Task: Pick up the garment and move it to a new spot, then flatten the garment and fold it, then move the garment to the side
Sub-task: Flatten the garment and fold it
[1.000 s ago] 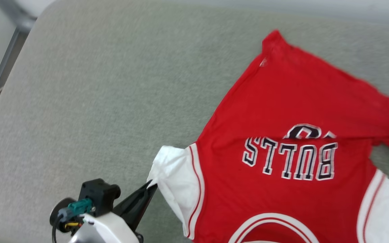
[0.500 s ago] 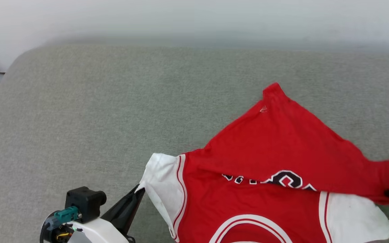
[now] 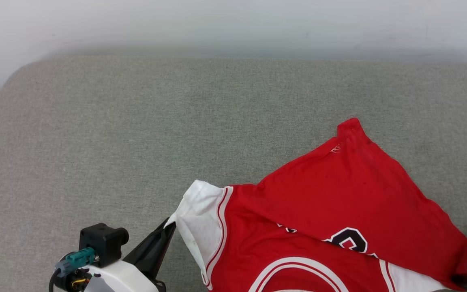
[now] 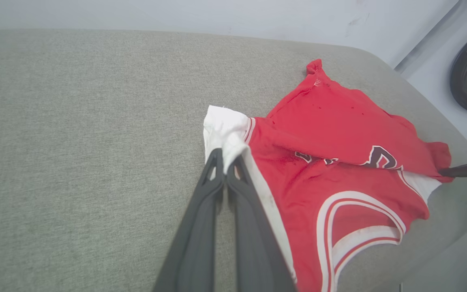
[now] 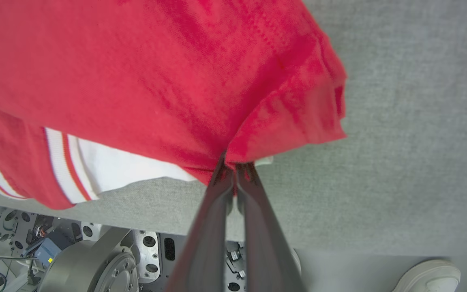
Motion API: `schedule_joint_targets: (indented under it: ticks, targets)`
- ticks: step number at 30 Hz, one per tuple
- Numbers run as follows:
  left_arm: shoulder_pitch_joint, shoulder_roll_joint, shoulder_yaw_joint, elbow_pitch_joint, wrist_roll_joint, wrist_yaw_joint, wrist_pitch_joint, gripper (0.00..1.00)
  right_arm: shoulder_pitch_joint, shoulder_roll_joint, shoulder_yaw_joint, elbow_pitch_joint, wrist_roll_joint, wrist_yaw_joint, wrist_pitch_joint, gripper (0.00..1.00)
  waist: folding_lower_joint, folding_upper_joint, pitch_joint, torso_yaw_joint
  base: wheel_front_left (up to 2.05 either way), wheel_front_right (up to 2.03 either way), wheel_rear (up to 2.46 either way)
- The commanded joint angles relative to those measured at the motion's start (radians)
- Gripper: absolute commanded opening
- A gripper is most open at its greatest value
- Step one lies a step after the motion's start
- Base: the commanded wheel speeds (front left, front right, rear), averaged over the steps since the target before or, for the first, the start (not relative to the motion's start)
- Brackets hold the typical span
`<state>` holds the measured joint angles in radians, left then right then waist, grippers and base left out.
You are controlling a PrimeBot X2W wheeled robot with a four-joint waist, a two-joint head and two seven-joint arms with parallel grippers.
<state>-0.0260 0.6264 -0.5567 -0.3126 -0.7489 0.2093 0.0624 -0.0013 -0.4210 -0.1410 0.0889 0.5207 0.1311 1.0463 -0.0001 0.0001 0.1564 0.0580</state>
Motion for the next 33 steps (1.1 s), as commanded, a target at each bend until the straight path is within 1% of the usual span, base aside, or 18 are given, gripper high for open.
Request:
schedule_joint_targets:
  ticks: [1, 5, 12, 15, 18, 23, 27, 33]
  targets:
    - [-0.014, -0.001, -0.003, 0.003, 0.006, -0.003, -0.002, 0.00, -0.008, -0.002, 0.002, -0.004, 0.002, -0.001, -0.011, 1.00, 0.0001, -0.0001, 0.003, 0.002, 0.00, 0.00, 0.00]
    - [-0.018, 0.001, -0.004, 0.003, 0.006, -0.005, 0.000, 0.00, -0.043, -0.018, 0.011, -0.028, 0.027, -0.001, -0.007, 1.00, 0.0001, -0.0001, 0.007, 0.005, 0.00, 0.00, 0.00]
    - [-0.031, 0.001, -0.010, -0.008, 0.015, -0.010, -0.001, 0.00, -0.153, -0.063, 0.022, -0.158, 0.101, -0.001, 0.060, 1.00, 0.0001, -0.0001, 0.026, 0.032, 0.00, 0.00, 0.00]
    - [-0.045, -0.002, -0.016, -0.021, 0.025, -0.014, -0.004, 0.00, -0.225, -0.069, 0.038, -0.203, 0.107, -0.001, 0.092, 1.00, 0.0001, -0.0001, 0.050, 0.052, 0.00, 0.00, 0.00]
    - [-0.062, -0.006, -0.027, -0.035, 0.036, -0.021, 0.000, 0.00, -0.311, -0.063, 0.066, -0.212, 0.088, -0.001, 0.115, 1.00, 0.0001, -0.0001, 0.087, 0.081, 0.00, 0.00, 0.00]
    - [-0.101, -0.022, -0.042, -0.053, 0.054, -0.031, 0.009, 0.00, -0.428, -0.044, 0.106, -0.167, 0.032, -0.001, 0.151, 1.00, 0.0001, -0.0001, 0.158, 0.148, 0.00, 0.00, 0.00]
    - [-0.126, -0.039, -0.056, -0.048, 0.063, -0.039, 0.008, 0.00, -0.508, -0.039, 0.120, -0.097, -0.004, -0.001, 0.167, 1.00, 0.0001, -0.0001, 0.204, 0.202, 0.00, 0.00, 0.00]
    - [-0.151, -0.066, -0.075, -0.031, 0.066, -0.053, 0.001, 0.00, -0.593, -0.068, 0.133, 0.044, -0.053, -0.001, 0.130, 1.00, 0.0001, -0.0001, 0.242, 0.268, 0.00, 0.00, 0.00]
